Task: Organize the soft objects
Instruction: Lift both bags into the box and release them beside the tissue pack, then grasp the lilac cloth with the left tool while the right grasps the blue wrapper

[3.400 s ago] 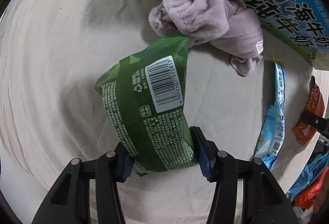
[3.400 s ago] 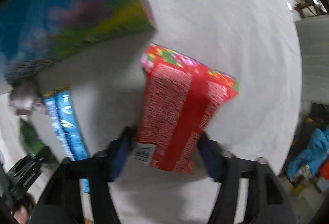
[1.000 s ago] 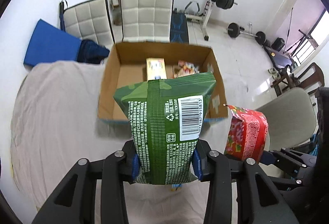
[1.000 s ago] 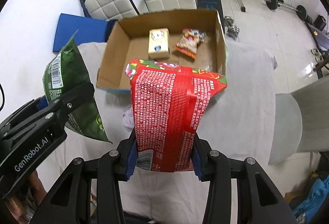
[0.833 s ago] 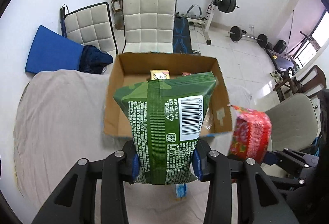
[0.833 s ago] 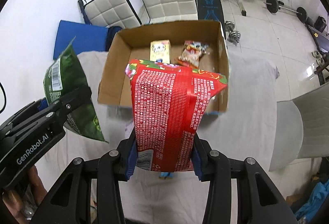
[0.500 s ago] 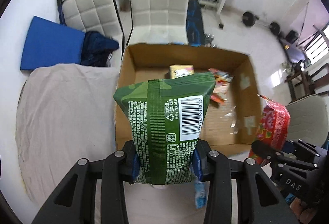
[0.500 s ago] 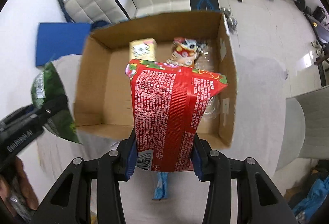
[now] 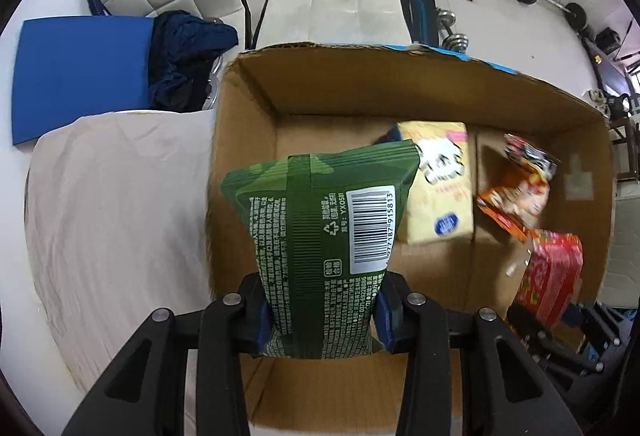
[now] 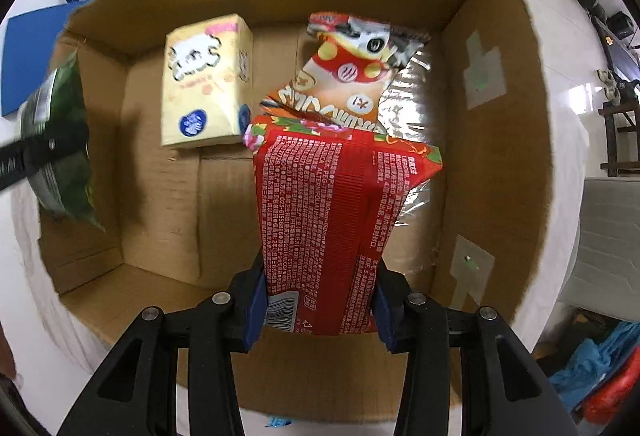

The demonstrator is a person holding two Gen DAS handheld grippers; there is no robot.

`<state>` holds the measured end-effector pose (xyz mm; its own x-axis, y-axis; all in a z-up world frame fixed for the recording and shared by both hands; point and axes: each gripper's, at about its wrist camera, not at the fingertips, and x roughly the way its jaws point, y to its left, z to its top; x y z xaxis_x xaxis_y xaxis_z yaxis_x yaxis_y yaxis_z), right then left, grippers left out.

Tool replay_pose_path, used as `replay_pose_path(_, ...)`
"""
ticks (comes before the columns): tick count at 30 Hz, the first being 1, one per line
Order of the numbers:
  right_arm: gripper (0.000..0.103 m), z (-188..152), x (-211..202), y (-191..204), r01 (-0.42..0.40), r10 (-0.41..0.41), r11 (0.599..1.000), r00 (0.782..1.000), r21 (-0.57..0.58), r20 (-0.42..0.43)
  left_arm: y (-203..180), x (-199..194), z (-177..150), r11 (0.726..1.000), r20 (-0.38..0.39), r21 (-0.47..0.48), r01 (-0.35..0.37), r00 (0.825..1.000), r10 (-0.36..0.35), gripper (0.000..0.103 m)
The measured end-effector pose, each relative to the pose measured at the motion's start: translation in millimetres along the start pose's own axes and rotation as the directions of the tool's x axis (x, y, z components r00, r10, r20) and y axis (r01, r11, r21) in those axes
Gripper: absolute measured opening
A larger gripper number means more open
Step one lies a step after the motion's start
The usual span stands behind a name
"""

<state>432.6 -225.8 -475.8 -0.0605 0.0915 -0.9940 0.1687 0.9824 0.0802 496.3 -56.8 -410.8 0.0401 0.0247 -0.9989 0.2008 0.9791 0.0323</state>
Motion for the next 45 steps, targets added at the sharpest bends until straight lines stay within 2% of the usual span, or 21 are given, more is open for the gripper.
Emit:
replay_pose_path(10, 0.049, 1.9, 42.9, 6.2, 0.007, -0.015, 0.998, 0.989, -0.057, -0.148, -17.5, 34.9, 21.6, 0.998, -0.089, 0.062, -0.029, 0.995, 0.035, 0.039)
replay_pose_path(12, 0.063, 1.6, 44.2, 4.5, 0.004, -0.012, 0.999, 0.987, -0.051, -0.158, -15.4, 37.0, 24.0, 0.999, -0.097, 0.035, -0.041, 0.994, 0.044, 0.041)
replay_pose_path(13, 0.077, 1.0, 41.7, 3.8, 0.010, -0.017, 0.999, 0.989, -0.052, -0.146, -13.2, 35.6, 24.8, 0.999, -0.089, 0.015, -0.043, 0.995, 0.044, 0.041)
replay_pose_path(14, 0.085, 0.1, 38.1, 3.9, 0.015, -0.023, 0.998, 0.991, -0.059, -0.131, -11.7, 34.6, 26.2, 0.999, -0.082, 0.001, -0.035, 0.996, 0.035, 0.044)
replay_pose_path(16, 0.085, -2.2, 31.1, 2.7, 0.026, -0.032, 0.998, 0.993, -0.061, -0.114, -11.1, 30.4, 25.9, 1.000, -0.076, -0.012, -0.007, 0.997, 0.006, 0.047)
replay_pose_path(22, 0.085, -7.2, 9.2, -2.4, 0.027, -0.030, 0.999, 0.997, -0.041, -0.070, -15.0, 3.1, 12.0, 1.000, -0.023, -0.006, 0.001, 1.000, -0.002, 0.049)
replay_pose_path(24, 0.094, -13.5, 3.0, -2.4, 0.021, -0.023, 0.999, 0.998, -0.028, -0.054, -14.2, -8.1, 2.1, 1.000, 0.000, -0.013, 0.019, 1.000, -0.019, 0.061)
replay_pose_path(25, 0.103, -16.3, -0.5, -4.1, 0.019, -0.020, 1.000, 0.999, -0.015, -0.042, -12.5, -12.5, -2.7, 1.000, 0.015, -0.015, 0.026, 1.000, -0.026, 0.070)
replay_pose_path(28, 0.103, -24.5, -13.1, -5.6, 0.018, -0.018, 1.000, 1.000, 0.012, -0.008, -10.4, -26.8, -24.0, 0.999, 0.063, -0.006, 0.032, 0.997, -0.032, 0.073)
replay_pose_path(31, 0.103, -36.9, -24.9, -6.2, 0.009, -0.010, 1.000, 1.000, 0.024, 0.023, -9.7, -36.6, -45.1, 0.999, 0.081, -0.002, 0.033, 0.996, -0.033, 0.094)
replay_pose_path(37, 0.103, -61.5, -58.0, -4.0, 0.033, -0.037, 0.999, 0.994, 0.031, 0.106, -5.2, -65.8, -84.8, 0.997, 0.167, -0.035, 0.067, 0.984, -0.060, 0.098)
replay_pose_path(45, 0.103, -106.0, -123.1, -0.5, 0.037, -0.043, 0.999, 0.969, 0.031, 0.243, -6.5, -111.3, -124.1, 1.000, 0.284, -0.030, 0.003, 0.959, 0.005, 0.098)
